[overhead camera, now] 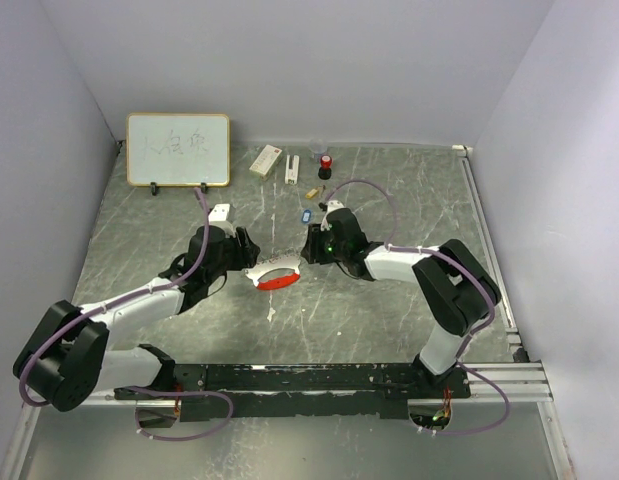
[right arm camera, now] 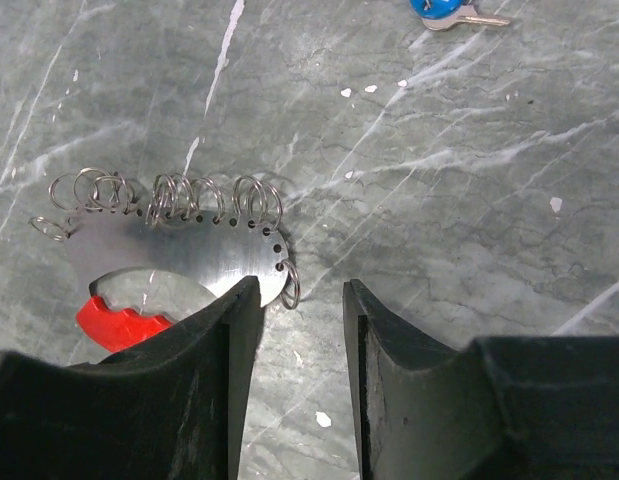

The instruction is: Put the keys on the keyring

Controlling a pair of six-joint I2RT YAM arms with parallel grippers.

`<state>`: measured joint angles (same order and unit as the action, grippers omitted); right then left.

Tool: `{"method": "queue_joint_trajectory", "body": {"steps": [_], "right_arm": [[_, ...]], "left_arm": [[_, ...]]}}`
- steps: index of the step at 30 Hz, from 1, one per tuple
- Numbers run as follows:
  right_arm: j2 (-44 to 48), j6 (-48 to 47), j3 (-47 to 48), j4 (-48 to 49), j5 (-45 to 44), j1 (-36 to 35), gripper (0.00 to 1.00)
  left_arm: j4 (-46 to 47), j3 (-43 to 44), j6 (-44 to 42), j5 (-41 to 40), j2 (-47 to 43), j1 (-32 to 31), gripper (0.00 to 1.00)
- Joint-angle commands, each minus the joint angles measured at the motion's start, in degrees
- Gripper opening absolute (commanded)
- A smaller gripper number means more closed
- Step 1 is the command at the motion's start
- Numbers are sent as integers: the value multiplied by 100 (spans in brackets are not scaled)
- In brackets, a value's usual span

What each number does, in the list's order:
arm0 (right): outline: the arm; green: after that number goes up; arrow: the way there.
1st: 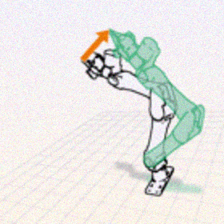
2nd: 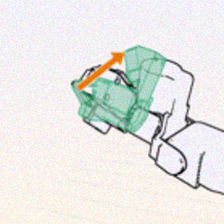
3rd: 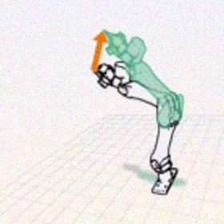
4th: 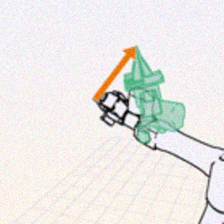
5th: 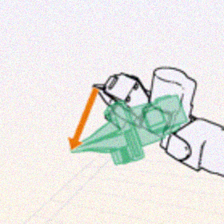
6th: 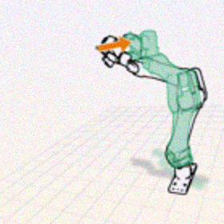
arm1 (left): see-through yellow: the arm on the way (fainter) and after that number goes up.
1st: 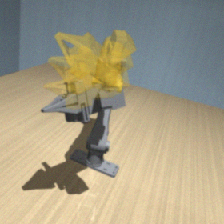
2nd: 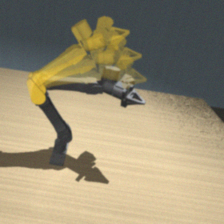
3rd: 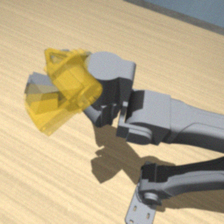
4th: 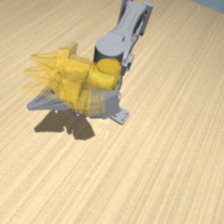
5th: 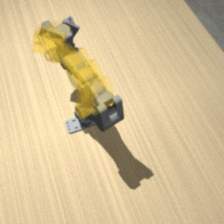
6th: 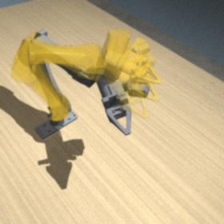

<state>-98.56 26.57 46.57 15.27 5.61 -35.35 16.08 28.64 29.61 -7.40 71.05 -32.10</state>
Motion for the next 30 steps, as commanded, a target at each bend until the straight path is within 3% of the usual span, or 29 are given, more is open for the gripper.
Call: {"method": "queue_joint_trajectory", "body": {"steps": [1, 30], "right_arm": [[-144, -3, 23, 187, 216, -36, 39], [-505, 61, -158, 517, 370, -52, 28]], "left_arm": [[59, 102, 3, -15, -150, -42, 62], [113, 91, 5, -53, -29, -39, 62]]}}
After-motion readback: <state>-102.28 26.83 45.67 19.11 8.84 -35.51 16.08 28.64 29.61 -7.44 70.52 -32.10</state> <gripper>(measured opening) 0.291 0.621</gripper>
